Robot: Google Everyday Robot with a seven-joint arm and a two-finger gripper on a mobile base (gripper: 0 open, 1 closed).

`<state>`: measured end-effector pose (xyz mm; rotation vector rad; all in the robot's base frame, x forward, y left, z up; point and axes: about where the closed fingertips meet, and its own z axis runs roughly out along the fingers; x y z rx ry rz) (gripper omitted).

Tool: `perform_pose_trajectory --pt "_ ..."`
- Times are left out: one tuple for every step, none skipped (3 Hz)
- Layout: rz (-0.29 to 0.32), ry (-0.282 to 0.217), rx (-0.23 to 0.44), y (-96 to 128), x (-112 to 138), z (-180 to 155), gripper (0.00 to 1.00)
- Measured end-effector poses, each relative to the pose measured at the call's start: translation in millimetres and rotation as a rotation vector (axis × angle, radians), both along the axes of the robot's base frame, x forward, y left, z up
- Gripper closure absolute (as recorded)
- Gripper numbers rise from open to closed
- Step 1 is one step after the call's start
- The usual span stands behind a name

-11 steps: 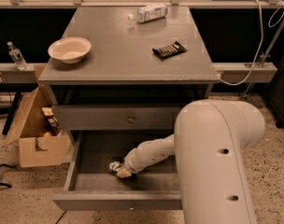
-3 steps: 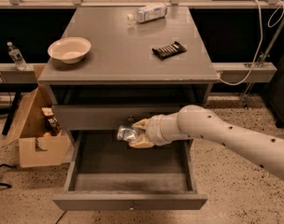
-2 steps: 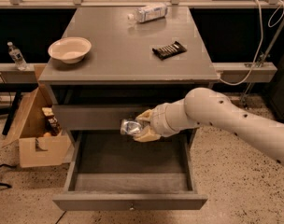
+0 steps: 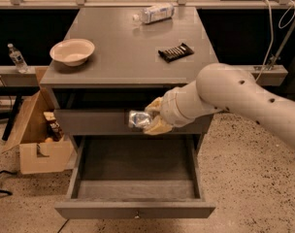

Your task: Pick redbull can from middle drawer and place on counter

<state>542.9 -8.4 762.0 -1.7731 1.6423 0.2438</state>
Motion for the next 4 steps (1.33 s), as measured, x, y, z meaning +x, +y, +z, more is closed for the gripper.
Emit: perform_pose_trajectory --pt "-0.03 -0.043 -0.012 -4 18 56 1.0" --pt "-0.071 -0.085 -0.059 -4 43 117 1.0" --pt "-0.164 -0.086 -0.027 -6 87 156 1.0" --pt "-0.164 -0.085 -0.027 -6 87 156 1.0"
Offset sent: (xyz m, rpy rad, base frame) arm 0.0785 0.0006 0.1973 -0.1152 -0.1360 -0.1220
